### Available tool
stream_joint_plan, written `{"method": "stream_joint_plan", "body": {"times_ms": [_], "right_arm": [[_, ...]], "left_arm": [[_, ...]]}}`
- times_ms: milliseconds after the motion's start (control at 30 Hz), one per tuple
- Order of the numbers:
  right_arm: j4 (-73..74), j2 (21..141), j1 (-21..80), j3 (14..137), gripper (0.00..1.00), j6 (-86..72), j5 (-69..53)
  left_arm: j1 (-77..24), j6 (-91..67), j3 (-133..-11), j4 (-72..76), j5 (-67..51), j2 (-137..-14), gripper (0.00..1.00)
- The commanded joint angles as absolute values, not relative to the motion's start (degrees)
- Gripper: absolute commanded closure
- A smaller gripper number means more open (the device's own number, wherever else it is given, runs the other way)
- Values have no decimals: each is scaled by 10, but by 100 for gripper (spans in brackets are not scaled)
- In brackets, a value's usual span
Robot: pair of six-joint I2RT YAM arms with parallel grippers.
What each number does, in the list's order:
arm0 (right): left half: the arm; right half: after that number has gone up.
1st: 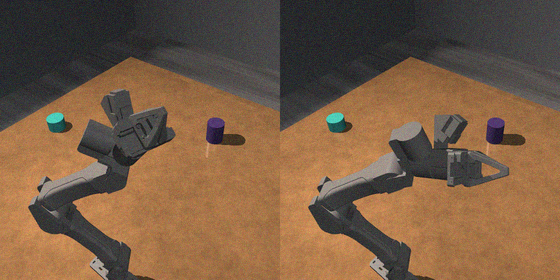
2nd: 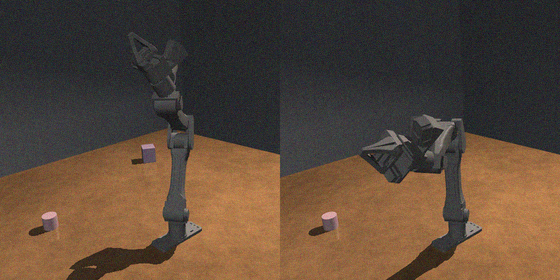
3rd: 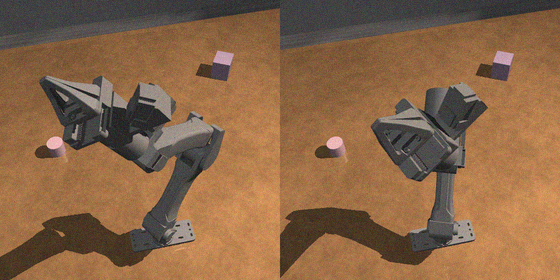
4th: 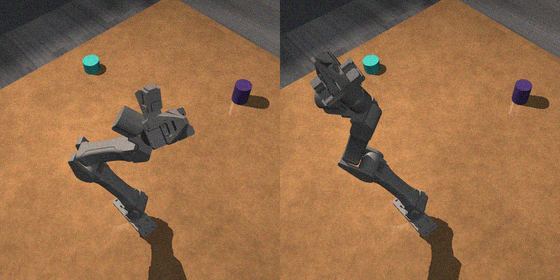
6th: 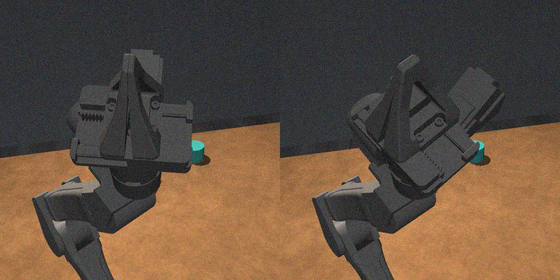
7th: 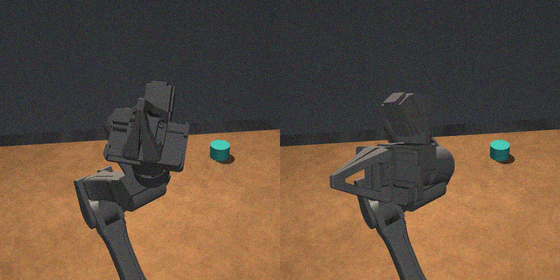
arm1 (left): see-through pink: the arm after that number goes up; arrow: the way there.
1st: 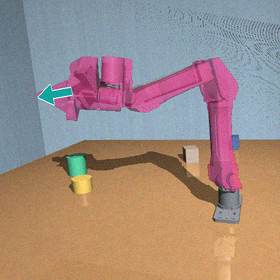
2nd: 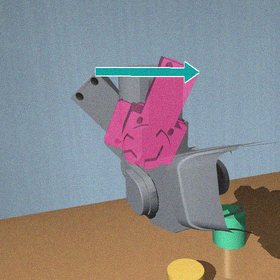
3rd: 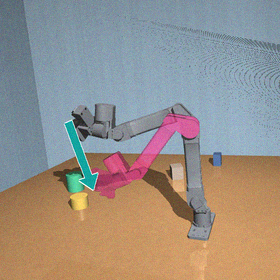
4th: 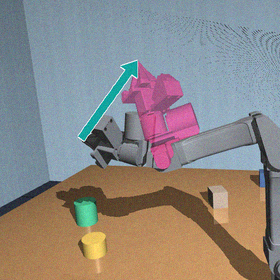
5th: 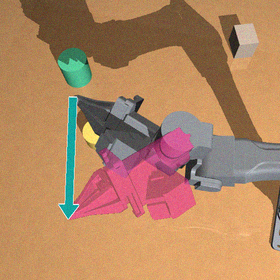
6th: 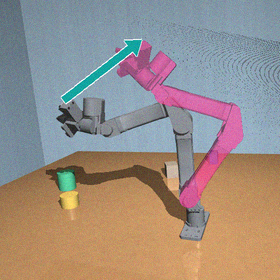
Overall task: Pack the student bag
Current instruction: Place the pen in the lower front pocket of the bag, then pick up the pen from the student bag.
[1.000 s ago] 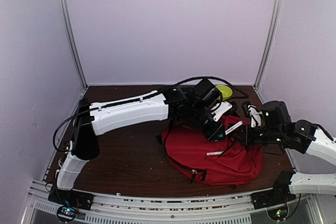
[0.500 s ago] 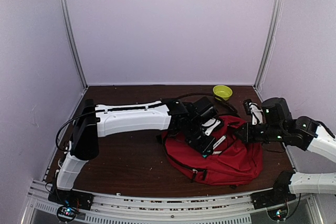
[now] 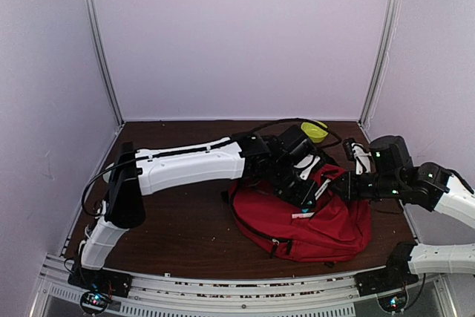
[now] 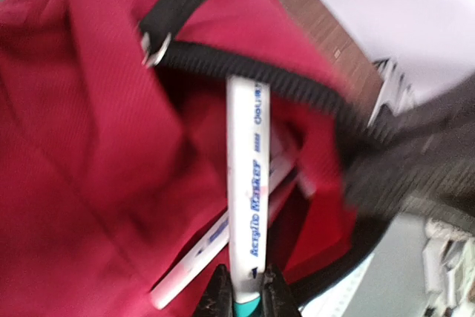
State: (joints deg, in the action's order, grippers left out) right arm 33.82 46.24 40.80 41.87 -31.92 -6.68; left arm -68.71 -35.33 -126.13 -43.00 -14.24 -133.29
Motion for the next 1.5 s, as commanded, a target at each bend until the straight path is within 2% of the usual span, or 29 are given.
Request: {"method": "stream_joint_plan", "body": {"times_ms": [0,233,300,433,567,667,933,1067,1300,1467], "right_arm": [[293,456,411,431,100,-326,-89],[280,440,411,408,100,-336,-103],[280,429,411,402,100,-338,-105],[287,408,411,393,100,-340,-103],[302,394,410,388,100,-338,-89],[307,387,410,381,100,-339,-88],[312,379,409,366,100,-340,-86],[313,378,409,359,100,-342,-86],[318,378,409,361,100,-342,-86],[310,382,409,356,100,-345,-86]], "left_arm": [[-691,-423,-1278,-333,-170,-1365,100],[-691,-470,-1319,-241,-226,-1420,100],[-690,-476,-1316,-215,-247,-1428,96],[-691,-485,-1295,-168,-291,-1428,78],[-695,-451,-1230,-132,-304,-1380,48],[-696,-425,-1163,-103,-297,-1330,38],[-696,-300,-1122,-187,-265,-1241,37],[-696,-179,-1120,-278,-229,-1216,42],[-695,40,-1080,-433,-101,-1206,54],[-693,87,-1039,-410,-140,-1207,61]]}}
